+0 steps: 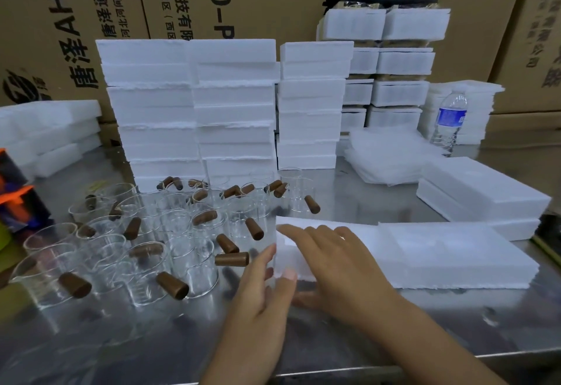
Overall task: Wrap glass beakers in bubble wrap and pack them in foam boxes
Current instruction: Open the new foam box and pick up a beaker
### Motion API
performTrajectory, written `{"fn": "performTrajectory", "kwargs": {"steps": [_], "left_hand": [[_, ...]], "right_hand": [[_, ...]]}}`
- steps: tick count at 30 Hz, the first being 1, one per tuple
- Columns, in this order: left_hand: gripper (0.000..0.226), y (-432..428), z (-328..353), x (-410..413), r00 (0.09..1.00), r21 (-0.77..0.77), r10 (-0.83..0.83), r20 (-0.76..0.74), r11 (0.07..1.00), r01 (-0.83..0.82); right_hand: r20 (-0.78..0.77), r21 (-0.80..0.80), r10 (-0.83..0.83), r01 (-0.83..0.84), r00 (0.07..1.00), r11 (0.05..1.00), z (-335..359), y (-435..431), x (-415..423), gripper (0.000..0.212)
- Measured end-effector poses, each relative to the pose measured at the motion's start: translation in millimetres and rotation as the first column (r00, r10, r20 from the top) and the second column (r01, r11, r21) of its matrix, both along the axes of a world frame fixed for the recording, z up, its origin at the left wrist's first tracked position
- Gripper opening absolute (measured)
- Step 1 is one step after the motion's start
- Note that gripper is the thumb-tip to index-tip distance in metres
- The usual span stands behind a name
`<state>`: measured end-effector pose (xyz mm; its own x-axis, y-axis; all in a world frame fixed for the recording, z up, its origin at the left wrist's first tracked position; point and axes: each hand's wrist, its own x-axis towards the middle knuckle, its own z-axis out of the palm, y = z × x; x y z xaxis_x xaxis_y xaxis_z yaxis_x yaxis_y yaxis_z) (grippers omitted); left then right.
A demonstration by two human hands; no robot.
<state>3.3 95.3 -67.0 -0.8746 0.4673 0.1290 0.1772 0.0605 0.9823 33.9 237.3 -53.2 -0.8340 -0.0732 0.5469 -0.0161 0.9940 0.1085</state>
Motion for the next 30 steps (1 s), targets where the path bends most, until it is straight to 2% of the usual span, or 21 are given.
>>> {"fn": "performTrajectory", "kwargs": {"steps": [2, 3, 6, 8, 10, 13, 15, 16, 18, 19, 21, 23, 25, 27, 29, 30], "left_hand": [[0.036, 3, -5, 0, 0.996, -0.062, 0.075, -0.053, 0.995, -0.078], [0.037, 3, -6, 1, 0.986, -0.082, 0.111, -0.126, 0.989, -0.122], [0.024, 0, 1, 4, 0.871, 0.023, 0.14, -0.471, 0.989, -0.147], [0.025, 2, 5, 2, 0.761, 0.005, 0.059, -0.646, 0.997, -0.072], [0.028, 7, 8, -4, 0.663, -0.13, -0.086, -0.743, 0.991, -0.017], [0.025, 12, 0, -18, 0.516, -0.319, -0.237, -0.823, 0.945, -0.075], [0.018, 13, -6, -27, 0.497, -0.376, -0.282, -0.82, 0.921, -0.098], [0.015, 13, -7, -30, 0.496, -0.385, -0.29, -0.818, 0.918, -0.099], [0.012, 12, -9, -34, 0.487, -0.384, -0.282, -0.827, 0.915, -0.122], [0.013, 12, -11, -36, 0.478, -0.365, -0.262, -0.838, 0.921, -0.135], [0.015, 14, -15, -38, 0.47, -0.305, -0.208, -0.858, 0.942, -0.14], [0.016, 15, -21, -38, 0.443, -0.239, -0.153, -0.883, 0.96, -0.145], [0.018, 16, -26, -37, 0.414, -0.184, -0.108, -0.904, 0.972, -0.148], [0.019, 16, -29, -37, 0.391, -0.152, -0.083, -0.917, 0.977, -0.148], [0.02, 15, -31, -37, 0.38, -0.136, -0.071, -0.922, 0.98, -0.147], [0.021, 15, -31, -38, 0.383, -0.13, -0.065, -0.922, 0.981, -0.146]], "right_hand": [[0.057, -0.016, 0.01, -0.009, 0.998, 1.0, -1, 8, 8, 0.079], [0.065, -0.019, -0.002, 0.003, 0.998, 1.0, -1, 13, 12, 0.075], [0.108, -0.084, -0.02, 0.029, 0.994, 0.996, 0, 29, 21, 0.06], [0.138, -0.184, 0.006, 0.019, 0.99, 0.983, -3, 36, 23, 0.048], [0.123, -0.252, 0.029, 0.003, 0.992, 0.968, -10, 38, 23, 0.039], [0.111, -0.291, 0.044, -0.01, 0.993, 0.957, -15, 34, 20, 0.035], [0.105, -0.305, 0.065, -0.03, 0.992, 0.952, -13, 33, 18, 0.036], [0.066, -0.309, 0.081, -0.057, 0.994, 0.949, -10, 34, 18, 0.034], [-0.12, -0.333, 0.077, -0.114, 0.99, 0.936, -6, 35, 15, 0.027], [-0.2, -0.363, 0.043, -0.114, 0.979, 0.925, -3, 36, 11, 0.022], [-0.254, -0.475, -0.056, -0.074, 0.966, 0.877, 2, 39, -4, 0.012], [-0.176, -0.613, -0.153, 0.013, 0.973, 0.79, 7, 44, -27, 0.014], [0.002, -0.643, -0.249, 0.192, 0.969, 0.741, 13, 53, -52, 0.03], [0.17, -0.495, -0.358, 0.394, 0.918, 0.775, 16, 64, -77, 0.04], [0.262, -0.36, -0.438, 0.508, 0.86, 0.782, 17, 68, -96, 0.036], [0.304, -0.35, -0.444, 0.532, 0.843, 0.771, 15, 70, -103, 0.031]]}}
